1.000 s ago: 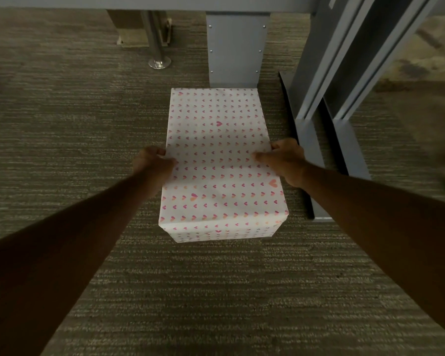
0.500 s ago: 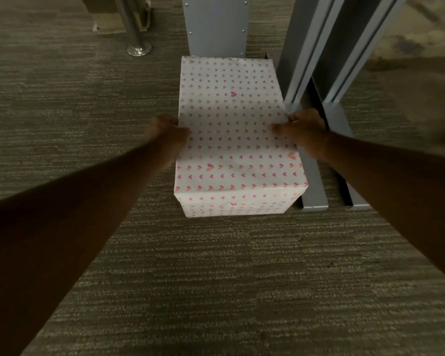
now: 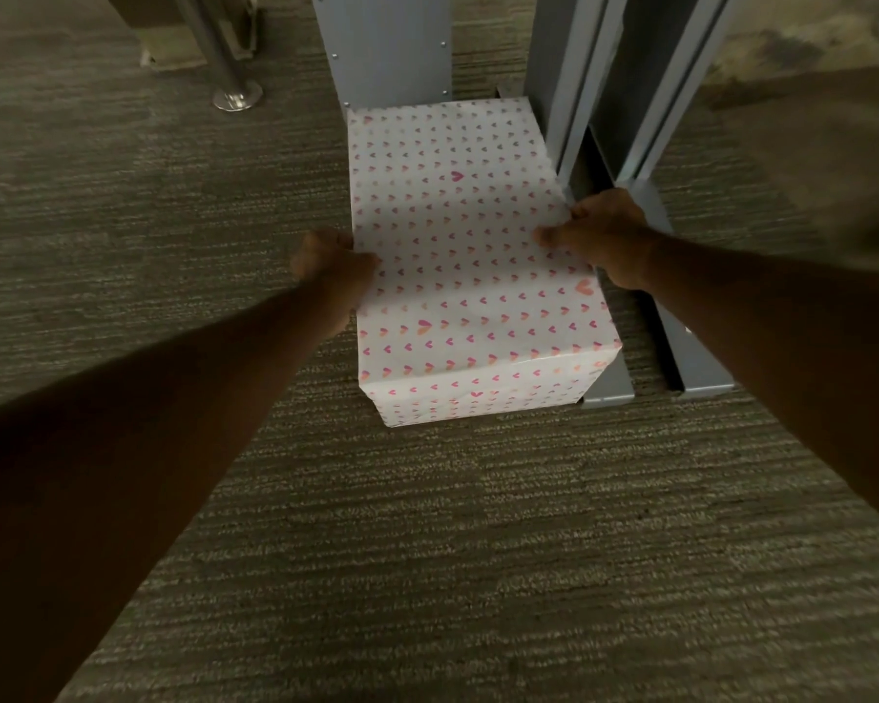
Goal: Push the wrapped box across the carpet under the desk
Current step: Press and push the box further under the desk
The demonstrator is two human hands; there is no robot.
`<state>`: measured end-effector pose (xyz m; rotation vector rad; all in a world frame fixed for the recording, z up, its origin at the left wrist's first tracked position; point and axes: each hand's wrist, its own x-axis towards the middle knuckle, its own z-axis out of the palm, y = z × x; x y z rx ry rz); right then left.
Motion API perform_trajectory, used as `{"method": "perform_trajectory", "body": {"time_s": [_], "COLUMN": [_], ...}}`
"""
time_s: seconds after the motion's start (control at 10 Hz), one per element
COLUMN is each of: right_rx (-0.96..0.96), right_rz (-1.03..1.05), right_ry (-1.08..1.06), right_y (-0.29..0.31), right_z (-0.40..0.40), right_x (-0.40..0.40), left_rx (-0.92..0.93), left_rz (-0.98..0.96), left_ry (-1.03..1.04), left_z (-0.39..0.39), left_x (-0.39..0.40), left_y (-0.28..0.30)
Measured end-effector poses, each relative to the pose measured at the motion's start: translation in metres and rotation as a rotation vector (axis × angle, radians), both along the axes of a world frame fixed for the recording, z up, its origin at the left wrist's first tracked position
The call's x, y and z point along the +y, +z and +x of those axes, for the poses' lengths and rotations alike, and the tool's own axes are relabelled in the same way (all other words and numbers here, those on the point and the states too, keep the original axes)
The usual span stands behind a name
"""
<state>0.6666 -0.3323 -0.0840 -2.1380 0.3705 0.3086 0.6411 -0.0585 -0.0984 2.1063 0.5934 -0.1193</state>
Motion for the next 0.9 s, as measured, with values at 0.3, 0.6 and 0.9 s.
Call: {"method": "perform_trajectory", "body": {"time_s": [0.3, 0.6, 0.9], "right_rx": [0.009, 0.002, -0.229], "right_rz": [-0.007, -0.055, -0.503], "right_ry": [0.005, -0.010, 0.139], "right_y": [-0.001, -0.005, -0.006], "right_z": [-0.003, -0.005, -0.040], "right_x": [-0.001, 0.001, 0.021], "left_rx": [0.016, 0.024, -0.138], "left_rz": [0.023, 0.090, 0.531], "left_ry": [-0.031, -0.046, -0.327], "left_z": [0.003, 0.009, -0.022], "left_x": [0.003, 0.006, -0.005], "left_y": [-0.004, -0.012, -0.001]}}
